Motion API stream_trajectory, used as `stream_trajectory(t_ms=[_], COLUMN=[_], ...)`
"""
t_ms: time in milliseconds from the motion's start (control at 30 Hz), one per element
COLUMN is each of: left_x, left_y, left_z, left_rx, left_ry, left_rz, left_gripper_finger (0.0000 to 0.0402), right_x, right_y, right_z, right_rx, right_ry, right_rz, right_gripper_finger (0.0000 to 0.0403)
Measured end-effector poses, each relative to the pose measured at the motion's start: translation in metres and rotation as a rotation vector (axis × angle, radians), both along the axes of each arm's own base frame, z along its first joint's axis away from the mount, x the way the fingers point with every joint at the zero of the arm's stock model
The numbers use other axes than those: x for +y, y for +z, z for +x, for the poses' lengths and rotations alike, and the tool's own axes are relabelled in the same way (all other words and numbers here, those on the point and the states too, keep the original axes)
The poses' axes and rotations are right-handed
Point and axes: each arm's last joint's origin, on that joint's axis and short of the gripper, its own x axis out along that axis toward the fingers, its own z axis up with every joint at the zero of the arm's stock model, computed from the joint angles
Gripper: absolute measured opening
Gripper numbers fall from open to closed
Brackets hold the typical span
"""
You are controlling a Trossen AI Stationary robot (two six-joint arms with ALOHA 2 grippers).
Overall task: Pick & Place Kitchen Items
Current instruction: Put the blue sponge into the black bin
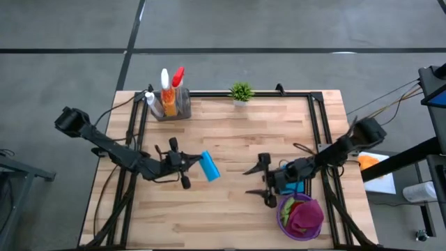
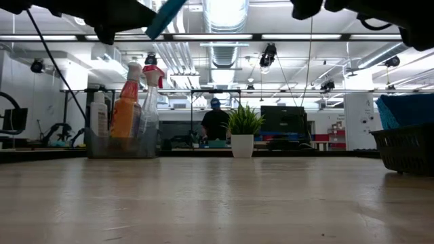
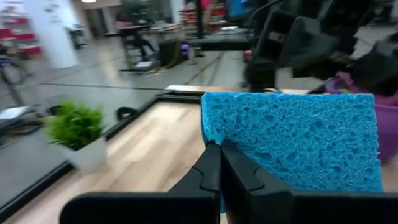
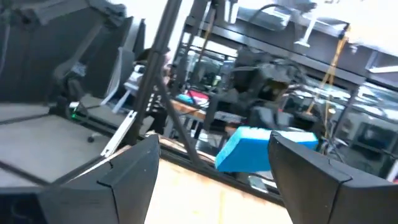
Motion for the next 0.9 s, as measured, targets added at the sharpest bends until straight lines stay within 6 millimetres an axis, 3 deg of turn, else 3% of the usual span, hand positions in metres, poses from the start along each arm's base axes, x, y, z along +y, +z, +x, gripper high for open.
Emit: stream_trajectory(t_ms=[200,500,700,900], left_x=[0.002,0.023,0.037,0.033], left_y=[-0.007,-0.019,-0.017,-0.013], left_z=[0.013,0.05,0.088,0.124], left_rx=[-0.069,-0.269,-0.344,-0.334], left_ry=[0.136,0.222,0.16,0.129], left_rz=[-0.022,-0.045,-0.034,0.029], left_gripper_finger=[0.0,0.0,0.0,0.0], right_x=[-0.013,-0.022,-0.027,-0.028], right_y=[0.014,0.023,0.023,0.022], right_z=[-0.02,-0.026,-0.026,-0.026], right_rx=[-0.025,0.009,0.014,0.015], right_ry=[-0.062,-0.215,-0.398,-0.413], right_rz=[0.124,0.196,0.273,0.314], right_gripper_finger=[0.029,0.029,0.029,0.029])
